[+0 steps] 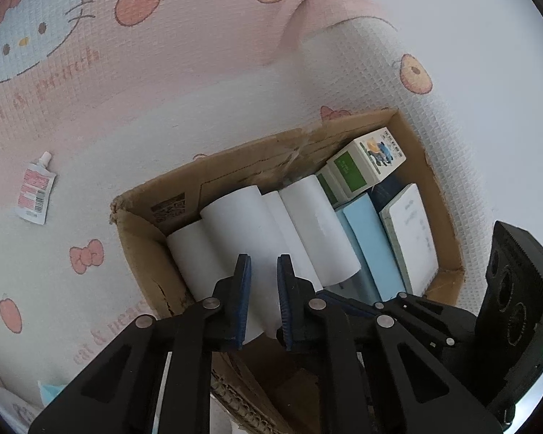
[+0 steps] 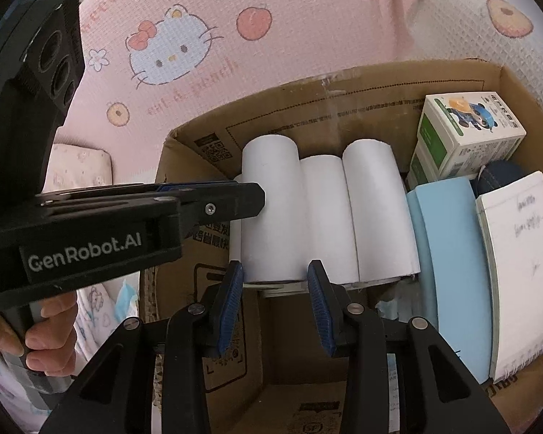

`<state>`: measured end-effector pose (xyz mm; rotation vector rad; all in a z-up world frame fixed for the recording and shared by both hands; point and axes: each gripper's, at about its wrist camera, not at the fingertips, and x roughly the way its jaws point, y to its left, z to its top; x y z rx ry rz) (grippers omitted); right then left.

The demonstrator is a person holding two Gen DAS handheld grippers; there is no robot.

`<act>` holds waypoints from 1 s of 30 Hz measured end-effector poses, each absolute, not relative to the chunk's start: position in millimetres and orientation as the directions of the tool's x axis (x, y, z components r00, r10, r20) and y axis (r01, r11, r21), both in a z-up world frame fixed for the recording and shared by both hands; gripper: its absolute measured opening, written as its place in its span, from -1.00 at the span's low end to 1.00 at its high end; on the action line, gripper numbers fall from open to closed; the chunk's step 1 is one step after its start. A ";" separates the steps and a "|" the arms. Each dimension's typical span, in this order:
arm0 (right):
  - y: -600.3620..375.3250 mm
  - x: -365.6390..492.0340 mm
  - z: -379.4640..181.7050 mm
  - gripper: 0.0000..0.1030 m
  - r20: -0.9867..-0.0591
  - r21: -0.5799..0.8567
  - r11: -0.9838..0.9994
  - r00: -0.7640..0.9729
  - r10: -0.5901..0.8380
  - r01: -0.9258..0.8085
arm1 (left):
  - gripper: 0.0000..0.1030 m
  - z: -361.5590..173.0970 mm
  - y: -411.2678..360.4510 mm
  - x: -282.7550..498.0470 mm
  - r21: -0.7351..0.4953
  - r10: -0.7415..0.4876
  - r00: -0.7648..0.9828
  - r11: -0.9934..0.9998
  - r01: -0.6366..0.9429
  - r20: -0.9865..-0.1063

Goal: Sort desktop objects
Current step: 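Set the roll down among the rolls in the box and open the right gripper, then withdraw the right gripper from the box toward the remaining paper roll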

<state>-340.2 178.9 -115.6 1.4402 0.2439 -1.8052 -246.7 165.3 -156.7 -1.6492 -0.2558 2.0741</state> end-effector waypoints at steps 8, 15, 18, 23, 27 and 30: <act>187.0 -336.7 -98.2 -0.32 -0.889 0.294 -0.685 -0.071 -0.452 0.667 | -0.12 -140.6 153.8 -236.6 -0.485 0.542 -0.192 -0.829 -0.277 -0.818; 185.4 -307.8 -57.1 -0.09 -0.867 0.137 -0.659 -0.232 -0.441 0.739 | -0.01 -109.0 135.5 -216.6 -0.530 0.616 -0.289 -0.783 -0.326 -0.733; 186.2 -285.2 -38.8 -0.06 -0.822 0.037 -0.642 -0.341 -0.455 0.766 | 0.00 -99.0 124.2 -203.8 -0.523 0.615 -0.335 -0.786 -0.330 -0.714; 182.9 -262.8 -15.6 -0.05 -0.736 -0.055 -0.669 -0.483 -0.474 0.741 | 0.02 -82.6 105.7 -176.6 -0.466 0.594 -0.405 -0.801 -0.376 -0.695; 178.0 -251.9 -3.4 -0.02 -0.697 -0.022 -0.669 -0.491 -0.523 0.743 | 0.11 -69.2 88.4 -156.4 -0.420 0.576 -0.479 -0.815 -0.400 -0.662; 176.7 -240.2 3.4 0.03 -0.677 -0.019 -0.665 -0.499 -0.541 0.747 | 0.12 -64.0 72.8 -146.4 -0.431 0.584 -0.494 -0.811 -0.396 -0.644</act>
